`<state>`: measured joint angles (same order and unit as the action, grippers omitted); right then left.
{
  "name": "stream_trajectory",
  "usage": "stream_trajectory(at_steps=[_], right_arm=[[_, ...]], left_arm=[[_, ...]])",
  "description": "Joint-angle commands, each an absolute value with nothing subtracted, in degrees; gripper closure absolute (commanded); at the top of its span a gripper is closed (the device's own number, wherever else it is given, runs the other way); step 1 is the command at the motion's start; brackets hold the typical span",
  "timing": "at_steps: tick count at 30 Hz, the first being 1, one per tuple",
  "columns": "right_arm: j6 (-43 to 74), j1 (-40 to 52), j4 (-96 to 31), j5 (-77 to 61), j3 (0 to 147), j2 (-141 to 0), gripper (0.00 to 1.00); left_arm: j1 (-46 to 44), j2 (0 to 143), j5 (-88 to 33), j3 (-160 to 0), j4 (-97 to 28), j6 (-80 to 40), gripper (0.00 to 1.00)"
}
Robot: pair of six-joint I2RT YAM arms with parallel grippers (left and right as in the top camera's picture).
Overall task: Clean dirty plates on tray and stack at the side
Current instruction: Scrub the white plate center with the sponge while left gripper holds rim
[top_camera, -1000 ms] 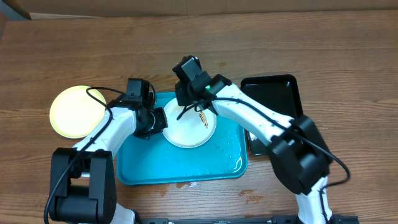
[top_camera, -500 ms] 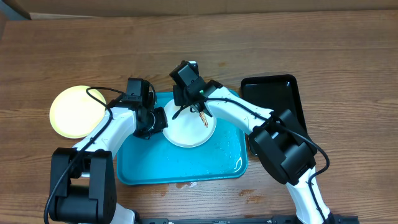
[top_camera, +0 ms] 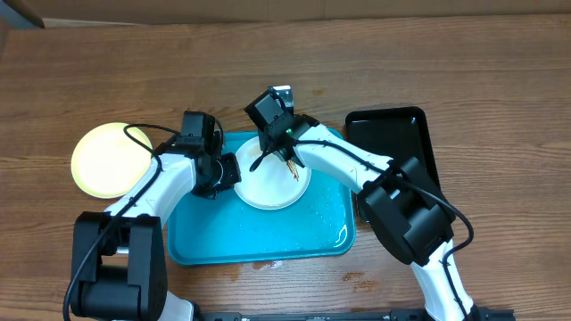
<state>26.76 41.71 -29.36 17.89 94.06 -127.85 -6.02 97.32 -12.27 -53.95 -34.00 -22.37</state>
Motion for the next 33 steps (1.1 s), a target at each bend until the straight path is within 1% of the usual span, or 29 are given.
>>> stream_trajectory(at_steps=[1, 7, 9, 11, 16, 18, 22, 24, 29, 33], right_arm=[[25.0, 40.8, -30.0, 22.5, 94.3, -122.7, 0.96], [24.4, 40.9, -30.7, 20.0, 94.3, -113.1, 0.96], [22.0, 41.1, -31.2, 14.3, 94.3, -110.8, 0.96], [22.1, 41.2, -32.8, 9.0, 94.2, -109.3, 0.96], [22.1, 41.4, -34.7, -2.6, 94.2, -110.5, 0.96], [24.4, 41.5, -36.7, -7.3, 94.2, -111.9, 0.96], [35.7, 41.5, -43.0, -10.8, 94.2, -113.1, 0.96], [36.2, 41.5, -43.2, -10.3, 94.2, -113.4, 0.96], [36.2, 41.5, -39.0, -7.9, 94.2, -116.2, 0.96], [42.1, 41.5, -42.6, -11.8, 94.2, -118.7, 0.96]], left_arm=[[-6.3, 97.9, -11.6, -54.5, -34.4, -22.7, 0.96], [-6.3, 97.9, -11.6, -54.5, -34.5, -22.7, 0.96], [-6.3, 97.9, -11.6, -54.5, -34.4, -22.7, 0.96], [-6.3, 97.9, -11.6, -54.5, -34.4, -22.7, 0.96], [-6.4, 97.9, -11.6, -54.5, -34.1, -22.7, 0.96], [-6.4, 97.9, -11.6, -54.5, -34.2, -22.7, 0.96], [-6.4, 97.9, -11.6, -54.5, -34.2, -22.7, 0.96], [-6.4, 97.9, -11.6, -54.5, -34.1, -22.8, 0.96], [-6.4, 97.9, -11.6, -54.5, -34.0, -22.7, 0.96], [-6.4, 97.9, -11.6, -54.5, -34.5, -22.7, 0.96]])
